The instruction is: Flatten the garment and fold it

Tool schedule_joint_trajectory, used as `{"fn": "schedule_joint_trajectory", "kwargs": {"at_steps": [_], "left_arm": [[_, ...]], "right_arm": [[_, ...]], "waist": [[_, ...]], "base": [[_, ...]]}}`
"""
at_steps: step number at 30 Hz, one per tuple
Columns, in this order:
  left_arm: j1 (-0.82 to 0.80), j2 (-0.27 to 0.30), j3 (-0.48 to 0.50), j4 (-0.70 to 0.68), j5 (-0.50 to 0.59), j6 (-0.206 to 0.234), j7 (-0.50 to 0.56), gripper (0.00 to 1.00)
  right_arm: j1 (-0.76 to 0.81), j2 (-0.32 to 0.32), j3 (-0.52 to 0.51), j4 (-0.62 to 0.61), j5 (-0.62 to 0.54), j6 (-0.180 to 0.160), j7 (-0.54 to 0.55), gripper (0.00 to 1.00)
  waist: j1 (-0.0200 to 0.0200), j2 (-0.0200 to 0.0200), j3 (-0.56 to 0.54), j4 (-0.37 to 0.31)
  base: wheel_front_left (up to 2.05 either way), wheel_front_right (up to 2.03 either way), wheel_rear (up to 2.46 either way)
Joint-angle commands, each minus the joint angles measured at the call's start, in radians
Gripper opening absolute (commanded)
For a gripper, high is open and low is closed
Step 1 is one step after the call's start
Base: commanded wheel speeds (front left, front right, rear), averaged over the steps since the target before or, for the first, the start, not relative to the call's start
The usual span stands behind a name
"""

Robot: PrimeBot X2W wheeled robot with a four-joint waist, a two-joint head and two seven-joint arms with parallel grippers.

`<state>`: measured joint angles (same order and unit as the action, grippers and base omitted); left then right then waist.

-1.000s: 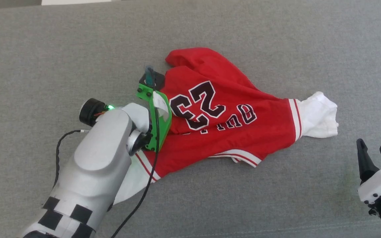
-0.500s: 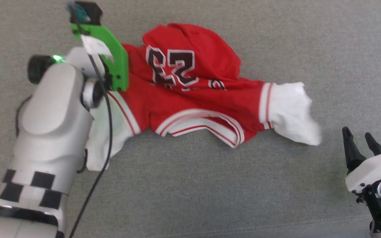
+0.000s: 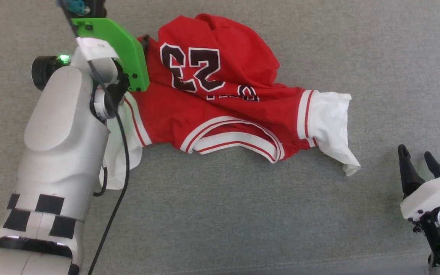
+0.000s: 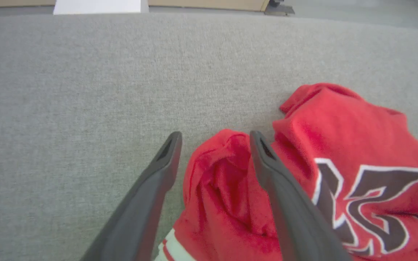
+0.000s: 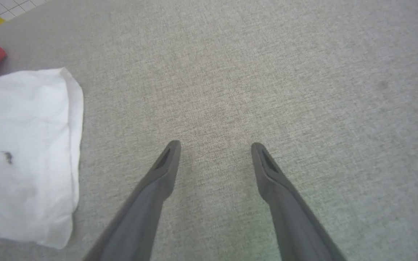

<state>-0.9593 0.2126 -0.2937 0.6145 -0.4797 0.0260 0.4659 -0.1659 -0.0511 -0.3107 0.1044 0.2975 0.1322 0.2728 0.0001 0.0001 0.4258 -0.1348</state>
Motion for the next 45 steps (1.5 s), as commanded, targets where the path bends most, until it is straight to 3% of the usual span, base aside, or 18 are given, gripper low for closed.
{"fn": "schedule_joint_trajectory", "kwargs": {"at_steps": [1,8,15,19,24,27,33,37,45], "left_arm": [[0.022,0.002,0.012,-0.019,-0.009,-0.009,-0.034,1.00],[0.189,0.032,0.071,-0.194,-0.023,-0.014,-0.267,1.00],[0.487,0.052,0.119,-0.396,0.013,0.048,-0.516,1.00],[0.652,0.032,0.140,-0.470,0.000,0.082,-0.582,1.00],[0.763,0.016,0.134,-0.520,-0.009,0.114,-0.572,1.00],[0.784,0.022,0.105,-0.526,-0.016,0.130,-0.463,1.00],[0.722,0.071,-0.005,-0.507,-0.043,0.135,-0.042,1.00],[0.638,0.107,-0.068,-0.494,-0.021,0.140,0.170,1.00],[0.546,0.125,-0.137,-0.389,0.014,0.135,0.331,1.00]], "right_arm": [[-0.013,0.001,-0.002,-0.002,-0.009,-0.002,0.000,1.00],[0.024,0.001,-0.004,-0.004,-0.016,-0.002,0.010,1.00],[0.054,0.001,0.001,-0.011,-0.018,-0.002,0.019,1.00],[0.069,0.001,0.000,-0.013,-0.017,-0.002,0.023,1.00],[0.093,0.001,-0.008,-0.018,-0.017,-0.002,0.030,1.00],[0.103,0.001,-0.015,-0.022,-0.019,-0.002,0.034,1.00],[0.106,0.001,-0.022,-0.037,-0.020,-0.002,0.042,1.00],[0.101,0.001,-0.015,-0.039,-0.012,-0.002,0.044,1.00],[0.078,0.001,-0.012,-0.034,-0.003,-0.002,0.033,1.00]], "waist": [[-0.0001,-0.0001,-0.040,0.036],[-0.0001,-0.0001,-0.136,0.098],[-0.0001,-0.0001,-0.209,0.127],[-0.0001,-0.0001,-0.234,0.129],[-0.0001,-0.0001,-0.252,0.134],[-0.0001,-0.0001,-0.257,0.136],[-0.0001,-0.0001,-0.241,0.136],[-0.0001,-0.0001,-0.219,0.126],[-0.0001,-0.0001,-0.169,0.091]], "base": [[0.00,0.00,0.00],[0.00,0.00,0.00],[0.00,0.00,0.00],[0.00,0.00,0.00],[0.00,0.00,0.00],[0.00,0.00,0.00],[0.00,0.00,0.00],[0.00,0.00,0.00],[0.00,0.00,0.00]]}}
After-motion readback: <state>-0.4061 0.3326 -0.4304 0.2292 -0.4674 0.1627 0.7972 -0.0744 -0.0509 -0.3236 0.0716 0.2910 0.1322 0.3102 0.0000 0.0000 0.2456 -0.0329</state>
